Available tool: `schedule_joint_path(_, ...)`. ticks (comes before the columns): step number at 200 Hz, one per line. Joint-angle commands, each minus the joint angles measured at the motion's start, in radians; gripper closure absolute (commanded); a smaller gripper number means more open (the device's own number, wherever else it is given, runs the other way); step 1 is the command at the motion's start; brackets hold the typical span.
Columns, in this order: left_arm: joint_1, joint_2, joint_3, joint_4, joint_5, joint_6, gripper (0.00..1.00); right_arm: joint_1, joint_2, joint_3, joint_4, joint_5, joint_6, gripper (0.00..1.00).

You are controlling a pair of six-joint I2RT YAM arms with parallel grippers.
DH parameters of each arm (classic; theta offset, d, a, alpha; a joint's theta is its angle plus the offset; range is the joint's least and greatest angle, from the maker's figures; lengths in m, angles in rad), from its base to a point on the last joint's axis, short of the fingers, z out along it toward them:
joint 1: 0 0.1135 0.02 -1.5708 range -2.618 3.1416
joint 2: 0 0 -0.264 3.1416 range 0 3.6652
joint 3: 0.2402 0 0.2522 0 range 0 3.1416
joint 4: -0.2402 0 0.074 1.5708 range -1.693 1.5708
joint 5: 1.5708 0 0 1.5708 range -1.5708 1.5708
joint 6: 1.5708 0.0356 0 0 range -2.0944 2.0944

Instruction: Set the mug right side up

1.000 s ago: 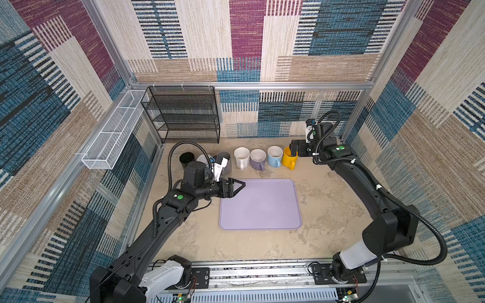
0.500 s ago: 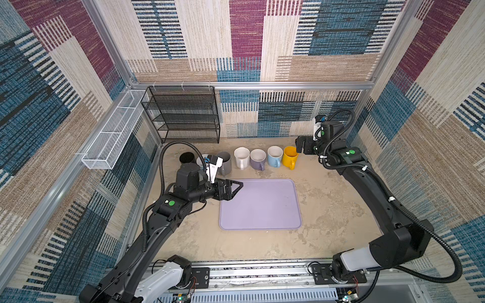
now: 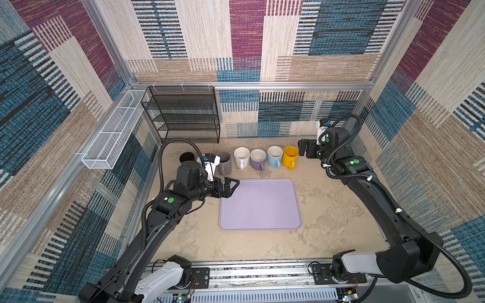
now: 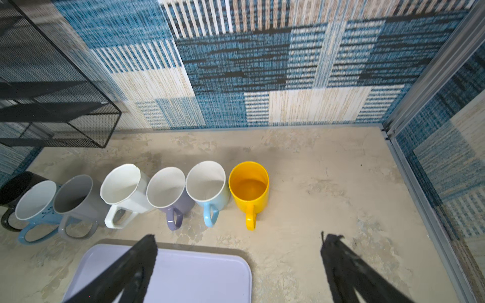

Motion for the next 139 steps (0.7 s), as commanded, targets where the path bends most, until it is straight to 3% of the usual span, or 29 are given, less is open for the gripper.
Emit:
schedule_joint_path(1, 0.001, -0.014, -0.069, 0.124, -0.065, 0.038, 0.01, 0.001, -0.042, -0.089, 0.201, 0.023, -0.078, 0.00)
schedule_joint_path(25, 0.004, -0.039, -0.173, 0.273, -0.114, 0.036, 0.01, 0.000, -0.051, -0.181, 0.289, -0.037, -0.240, 0.00)
schedule_joint_path(35, 0.005, -0.039, -0.201, 0.299, -0.137, 0.053, 0.01, -0.015, -0.043, -0.197, 0.298, -0.033, -0.205, 0.00)
schedule_joint_path(54, 0.008, -0.039, -0.237, 0.321, -0.213, 0.104, 0.01, -0.072, -0.062, -0.271, 0.382, -0.172, -0.174, 0.00)
schedule_joint_path(86, 0.031, -0.061, -0.321, 0.400, -0.375, 0.174, 0.01, -0.116, -0.114, -0.446, 0.585, -0.218, -0.148, 0.00)
schedule_joint_path(139, 0.167, -0.075, -0.468, 0.590, -0.367, 0.323, 0.01, -0.148, -0.150, -0.672, 0.862, -0.172, -0.095, 0.00)
